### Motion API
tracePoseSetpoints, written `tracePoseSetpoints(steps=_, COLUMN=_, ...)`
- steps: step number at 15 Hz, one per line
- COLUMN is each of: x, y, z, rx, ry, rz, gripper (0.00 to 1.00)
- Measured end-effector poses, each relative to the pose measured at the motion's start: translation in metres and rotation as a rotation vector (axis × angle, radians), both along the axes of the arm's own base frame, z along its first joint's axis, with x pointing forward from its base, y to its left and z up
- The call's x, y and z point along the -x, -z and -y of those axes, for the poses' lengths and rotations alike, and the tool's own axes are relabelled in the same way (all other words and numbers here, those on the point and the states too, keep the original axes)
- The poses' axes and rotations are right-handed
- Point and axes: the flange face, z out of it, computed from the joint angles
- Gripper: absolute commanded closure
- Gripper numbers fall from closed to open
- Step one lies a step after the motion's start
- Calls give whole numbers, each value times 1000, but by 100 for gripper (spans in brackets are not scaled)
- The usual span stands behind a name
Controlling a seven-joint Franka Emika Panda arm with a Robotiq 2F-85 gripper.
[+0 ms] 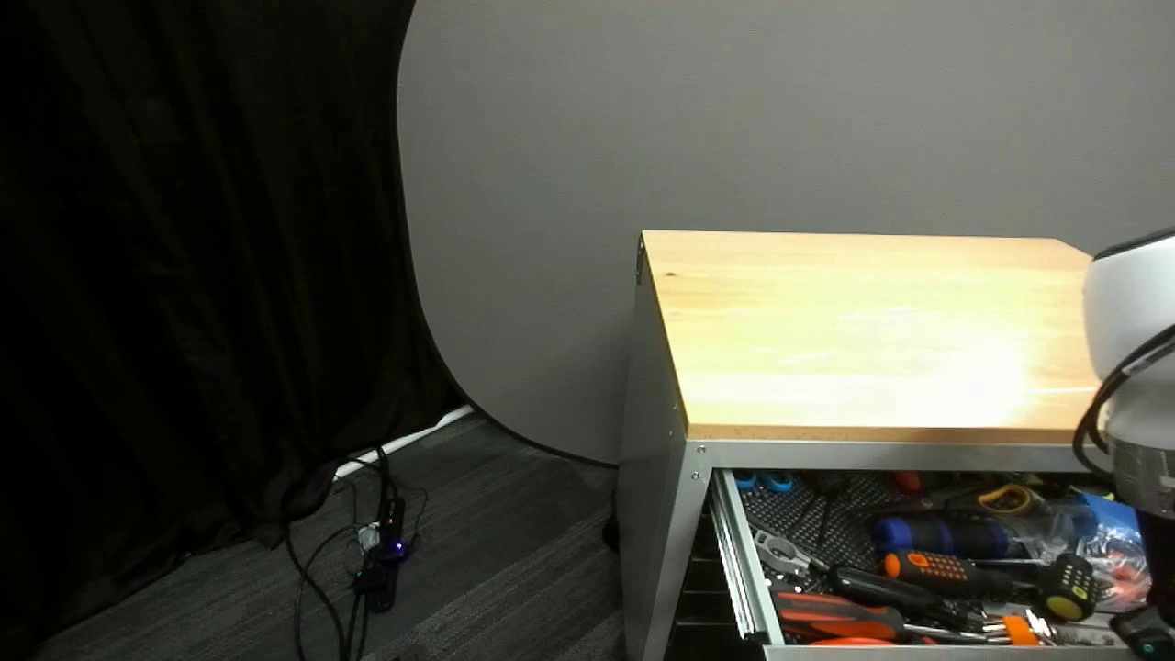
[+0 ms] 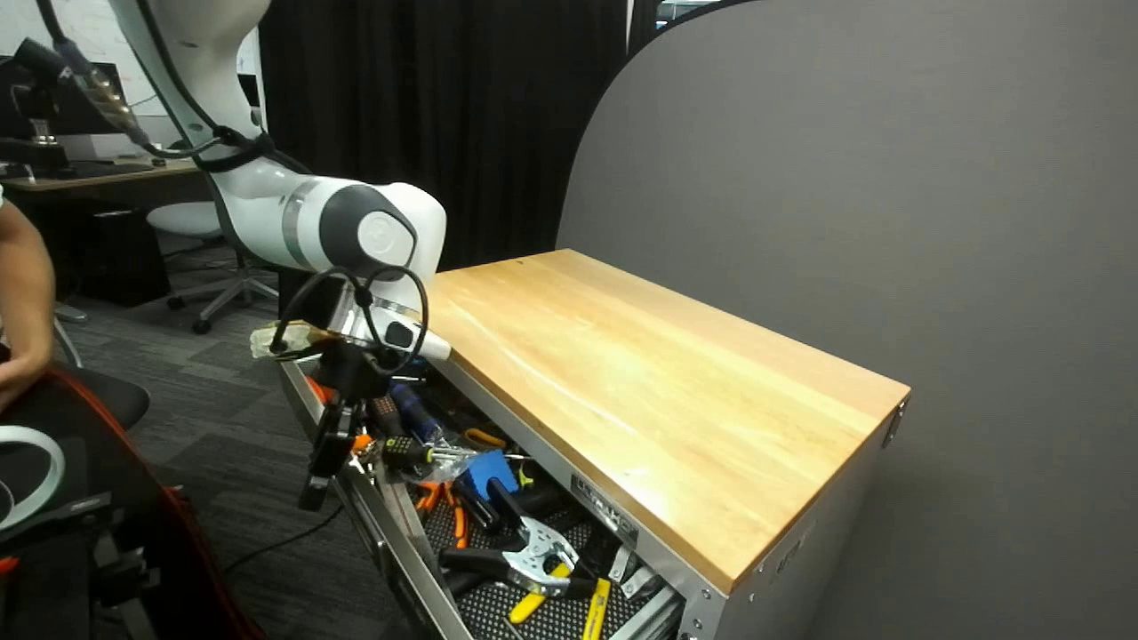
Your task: Put the screwdriver inside the open drawer and close the drawer
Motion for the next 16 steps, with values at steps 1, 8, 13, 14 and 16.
tracePoseSetpoints(steps=1, x=-6, y=-1, z=-3, rx=1, ry=3, rz=14, gripper=93)
tracePoseSetpoints(steps=8, x=-62, y=-10, z=-21, rx=-18, ry=4, rz=117, gripper=94)
tracePoseSetpoints(steps=13, x=-85, y=-12, z=-36, rx=-27, ry=-13, rz=152, gripper=94)
tracePoseSetpoints(steps=14, x=-88, y=-12, z=-39, rx=-29, ry=-16, rz=158, gripper=94)
tracePoseSetpoints(steps=16, x=-92, y=-12, z=-44, rx=-33, ry=-25, rz=167, gripper=94)
